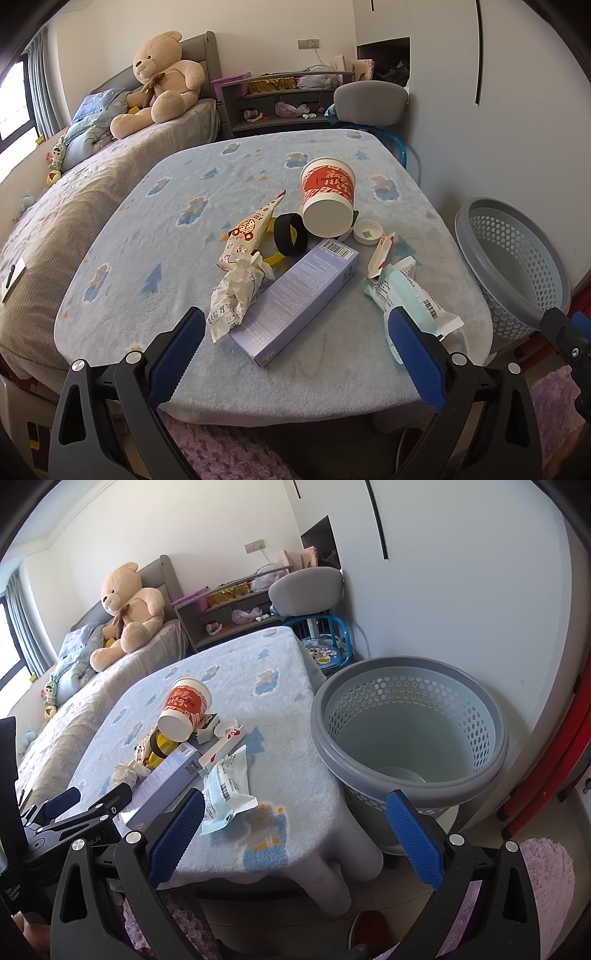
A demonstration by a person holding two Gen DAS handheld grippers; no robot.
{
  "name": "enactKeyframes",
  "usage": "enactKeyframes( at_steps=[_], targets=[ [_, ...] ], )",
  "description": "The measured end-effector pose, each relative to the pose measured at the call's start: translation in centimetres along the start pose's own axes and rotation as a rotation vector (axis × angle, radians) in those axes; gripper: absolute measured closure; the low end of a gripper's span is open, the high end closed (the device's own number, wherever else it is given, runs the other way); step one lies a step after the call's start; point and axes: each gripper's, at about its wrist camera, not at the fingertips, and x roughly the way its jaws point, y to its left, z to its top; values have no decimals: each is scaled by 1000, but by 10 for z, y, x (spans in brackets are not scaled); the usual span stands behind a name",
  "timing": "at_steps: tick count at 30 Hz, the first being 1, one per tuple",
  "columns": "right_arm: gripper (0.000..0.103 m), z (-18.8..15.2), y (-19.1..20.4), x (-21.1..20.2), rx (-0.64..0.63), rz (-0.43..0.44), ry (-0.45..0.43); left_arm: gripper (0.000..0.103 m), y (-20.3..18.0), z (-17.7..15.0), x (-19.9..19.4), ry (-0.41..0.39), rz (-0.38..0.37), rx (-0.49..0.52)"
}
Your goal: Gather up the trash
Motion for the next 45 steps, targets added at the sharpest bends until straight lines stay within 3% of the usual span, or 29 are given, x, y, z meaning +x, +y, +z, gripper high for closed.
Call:
enactKeyframes(
  at_steps=[45],
  targets=[
    [7,-5,6,-20,3,14,-27,8,3,-6,-17,-22,-6,-3]
  ],
)
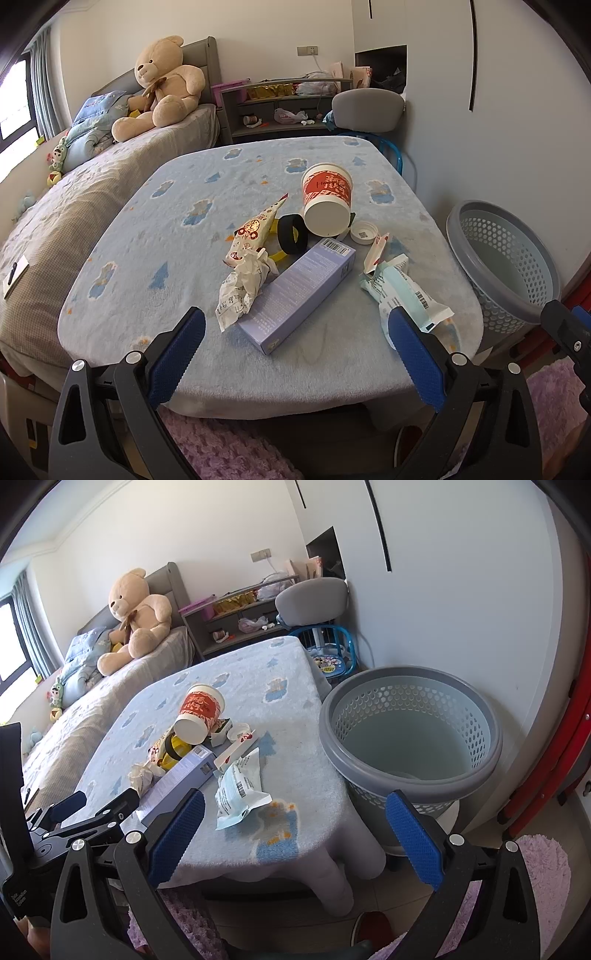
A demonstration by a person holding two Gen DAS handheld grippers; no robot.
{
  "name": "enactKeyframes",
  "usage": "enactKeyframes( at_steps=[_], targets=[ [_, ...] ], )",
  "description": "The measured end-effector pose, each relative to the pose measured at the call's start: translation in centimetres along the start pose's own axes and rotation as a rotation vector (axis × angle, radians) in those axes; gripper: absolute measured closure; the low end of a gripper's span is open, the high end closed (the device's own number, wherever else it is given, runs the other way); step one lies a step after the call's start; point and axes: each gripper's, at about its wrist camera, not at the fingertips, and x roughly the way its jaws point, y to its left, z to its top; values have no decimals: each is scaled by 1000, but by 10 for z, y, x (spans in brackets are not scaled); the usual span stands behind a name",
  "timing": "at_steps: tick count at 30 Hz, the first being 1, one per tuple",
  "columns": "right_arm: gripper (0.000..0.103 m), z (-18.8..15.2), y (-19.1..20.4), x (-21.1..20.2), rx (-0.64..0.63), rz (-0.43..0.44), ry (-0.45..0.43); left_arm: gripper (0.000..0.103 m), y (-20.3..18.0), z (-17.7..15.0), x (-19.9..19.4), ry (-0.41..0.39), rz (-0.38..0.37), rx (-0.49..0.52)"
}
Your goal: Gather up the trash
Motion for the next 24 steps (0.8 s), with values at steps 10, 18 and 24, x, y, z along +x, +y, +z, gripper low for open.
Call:
enactKeyframes(
  at_steps=[10,18,24],
  targets=[
    [7,0,2,-2,-3,1,0,8,0,-1,-2,-2,-1,-2],
    [7,2,9,7,-13,48,43,8,19,-2,9,42,2,-28],
    [7,2,17,31,-27,89,108,8,47,-3,26,73,30,-67]
  ],
)
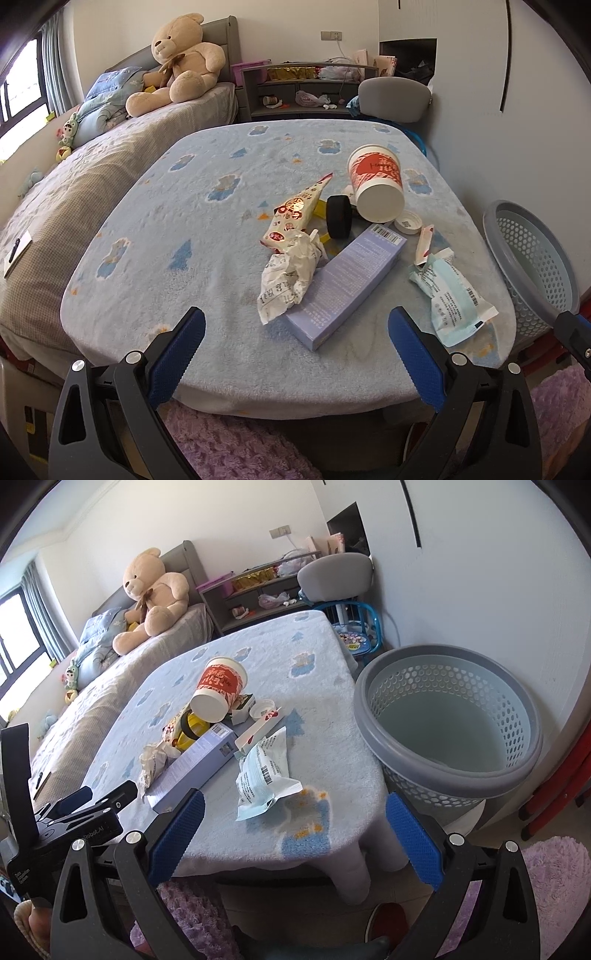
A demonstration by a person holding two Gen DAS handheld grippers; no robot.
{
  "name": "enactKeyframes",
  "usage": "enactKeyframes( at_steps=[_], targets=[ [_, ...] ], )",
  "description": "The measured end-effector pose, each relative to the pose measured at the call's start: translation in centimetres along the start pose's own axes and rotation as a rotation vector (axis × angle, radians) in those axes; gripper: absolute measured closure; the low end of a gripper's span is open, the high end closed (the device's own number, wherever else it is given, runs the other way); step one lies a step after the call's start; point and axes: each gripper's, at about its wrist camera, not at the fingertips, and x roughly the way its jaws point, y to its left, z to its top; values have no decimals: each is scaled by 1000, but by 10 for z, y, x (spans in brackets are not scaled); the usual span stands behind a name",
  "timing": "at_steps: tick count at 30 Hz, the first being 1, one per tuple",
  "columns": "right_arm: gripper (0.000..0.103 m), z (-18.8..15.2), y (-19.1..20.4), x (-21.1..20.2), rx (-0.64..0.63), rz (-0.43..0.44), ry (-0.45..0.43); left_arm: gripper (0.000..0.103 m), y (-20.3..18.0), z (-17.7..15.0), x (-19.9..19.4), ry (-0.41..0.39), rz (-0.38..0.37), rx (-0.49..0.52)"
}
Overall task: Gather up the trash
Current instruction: 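Reach the right gripper to the wet-wipe packet and close on it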
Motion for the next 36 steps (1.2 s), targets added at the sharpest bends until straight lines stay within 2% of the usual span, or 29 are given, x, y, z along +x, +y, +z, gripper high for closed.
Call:
enactKeyframes(
  at_steps=[5,17,29,33,36],
  targets=[
    [7,3,13,24,-52,15,39,8,15,3,15,20,2,-7],
    [7,8,31,90,-119,-10,148,8,40,11,42,53,-7,-27],
    [9,12,41,137,-172,-87,215,8,49,14,59,75,-27,-41],
    [27,9,42,144,-200,-110,235,8,48,13,63,85,-38,-38],
    [32,8,41,144,-197,-99,236,8,47,12,65,92,-42,-36]
  ],
)
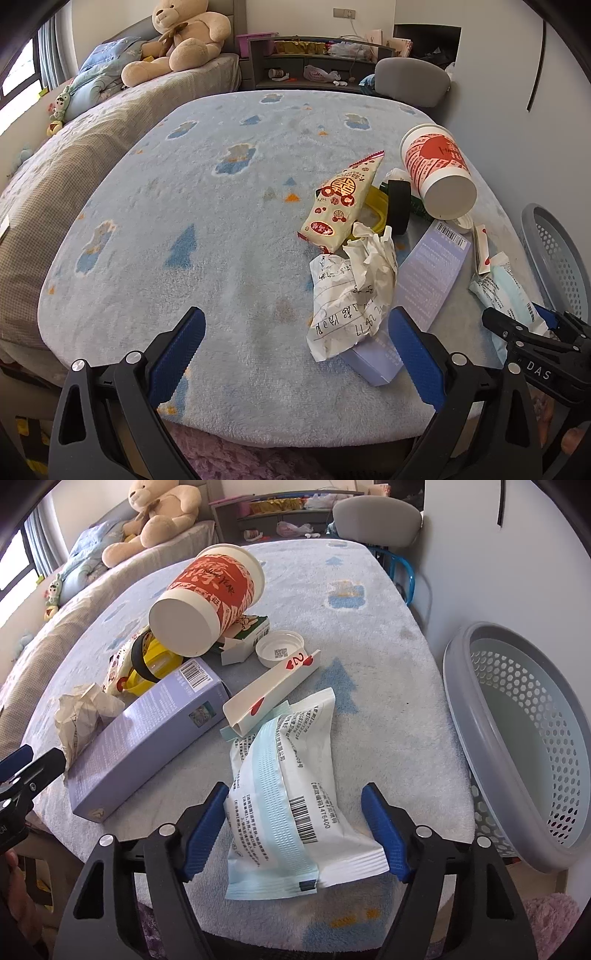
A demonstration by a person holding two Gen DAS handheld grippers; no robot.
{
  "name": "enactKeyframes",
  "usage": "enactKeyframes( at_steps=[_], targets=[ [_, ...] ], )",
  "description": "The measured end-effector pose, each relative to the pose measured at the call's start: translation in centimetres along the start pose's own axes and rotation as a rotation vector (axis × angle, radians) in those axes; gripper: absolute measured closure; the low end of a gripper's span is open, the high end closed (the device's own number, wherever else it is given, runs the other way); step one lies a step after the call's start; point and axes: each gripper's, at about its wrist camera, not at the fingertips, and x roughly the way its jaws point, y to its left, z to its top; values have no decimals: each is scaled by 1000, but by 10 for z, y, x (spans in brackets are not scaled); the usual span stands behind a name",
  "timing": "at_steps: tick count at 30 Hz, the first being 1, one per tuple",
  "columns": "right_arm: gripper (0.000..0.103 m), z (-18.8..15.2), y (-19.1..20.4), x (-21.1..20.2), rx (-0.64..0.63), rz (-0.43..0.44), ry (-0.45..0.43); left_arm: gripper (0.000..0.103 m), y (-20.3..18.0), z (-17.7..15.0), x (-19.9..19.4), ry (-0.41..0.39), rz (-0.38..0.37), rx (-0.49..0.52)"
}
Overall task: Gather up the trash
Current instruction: 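Reach the right gripper to the wet-wipe packet and close on it, then grasp the crumpled white paper with the left gripper while the right gripper holds the packet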
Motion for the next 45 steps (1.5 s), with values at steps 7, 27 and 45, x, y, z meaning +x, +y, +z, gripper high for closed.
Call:
enactKeyframes(
  at_steps=[7,27,45],
  targets=[
    [37,-6,-5,-16,29,36,-18,8,-2,-2,2,6,-13,10],
    [45,-28,-17,-49,87,117,-43,8,-7,11,17,25,-59,17],
    [45,-27,-22,-52,108,141,-50,62,-6,16,7,-4,-141,7]
  ],
)
